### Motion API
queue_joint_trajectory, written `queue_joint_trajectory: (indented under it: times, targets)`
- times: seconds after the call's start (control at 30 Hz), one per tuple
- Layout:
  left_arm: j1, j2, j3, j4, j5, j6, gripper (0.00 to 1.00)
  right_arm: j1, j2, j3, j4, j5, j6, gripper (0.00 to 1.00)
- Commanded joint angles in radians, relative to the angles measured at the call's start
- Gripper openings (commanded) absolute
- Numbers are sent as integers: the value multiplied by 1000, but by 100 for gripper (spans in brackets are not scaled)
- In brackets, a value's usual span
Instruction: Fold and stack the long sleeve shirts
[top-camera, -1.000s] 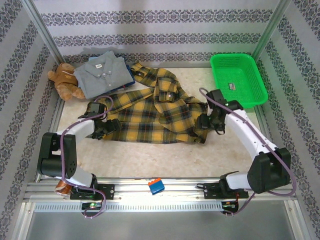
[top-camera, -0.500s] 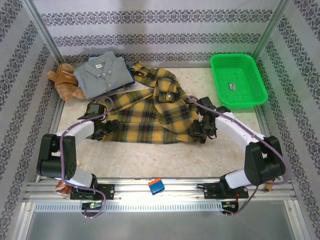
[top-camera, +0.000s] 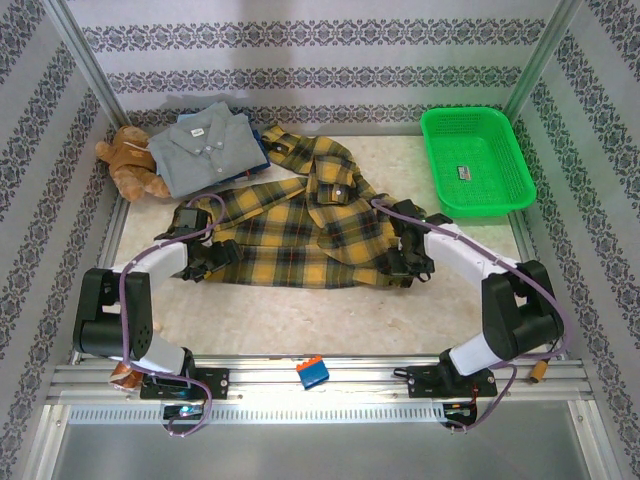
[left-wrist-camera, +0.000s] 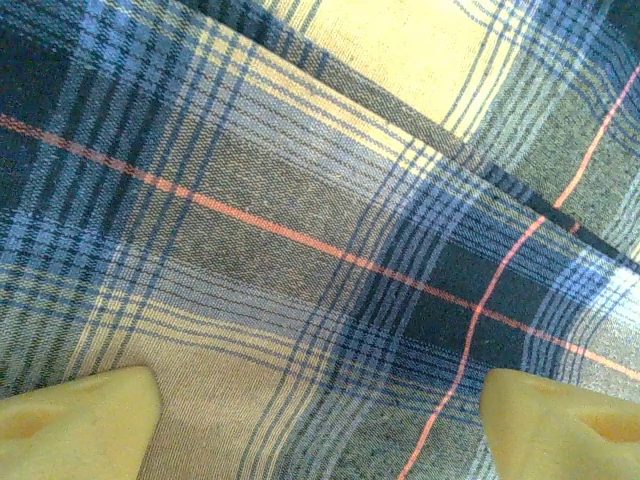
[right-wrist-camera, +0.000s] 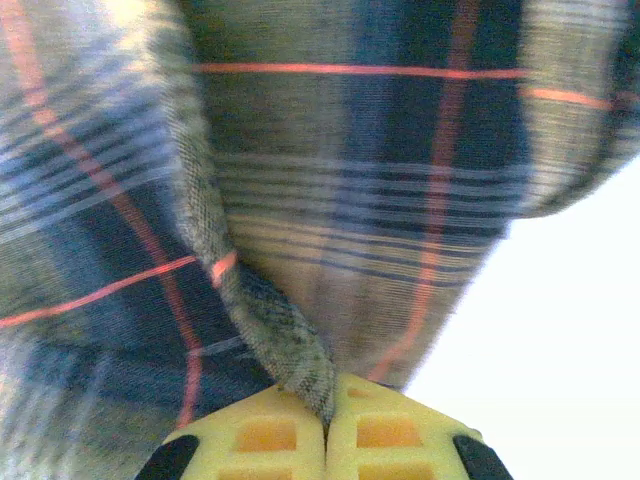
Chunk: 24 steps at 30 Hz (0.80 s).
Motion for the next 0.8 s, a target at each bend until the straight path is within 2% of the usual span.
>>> queue_joint_trajectory:
  times: [0.0,0.27,0.33,0.5,0.6,0.67,0.77]
  targets:
    - [36,12,-42,-99,-74,31,85,-47,-76,-13,-83,30,-14,0]
    - [56,19,-52,-79,-51,27,84,-100,-87,40,-165,30,-14,0]
    - [56,19,-49,-84,-50,30,84,-120,-87,43,-194,-22,-8,0]
    - [56,-4,-72,-70,-29,37,84,-160,-56,-15,-238,25,44,0]
    - [54,-17,-78,-64,6,50,84,-170,-10,27,-261,65,50,0]
    - [49,-40,-83,-67,34,49,85,-181,10,47,-278,95,58,7]
    - [39,-113,-78,-86,84,23,87,-178,-13,91,-301,139,80,29]
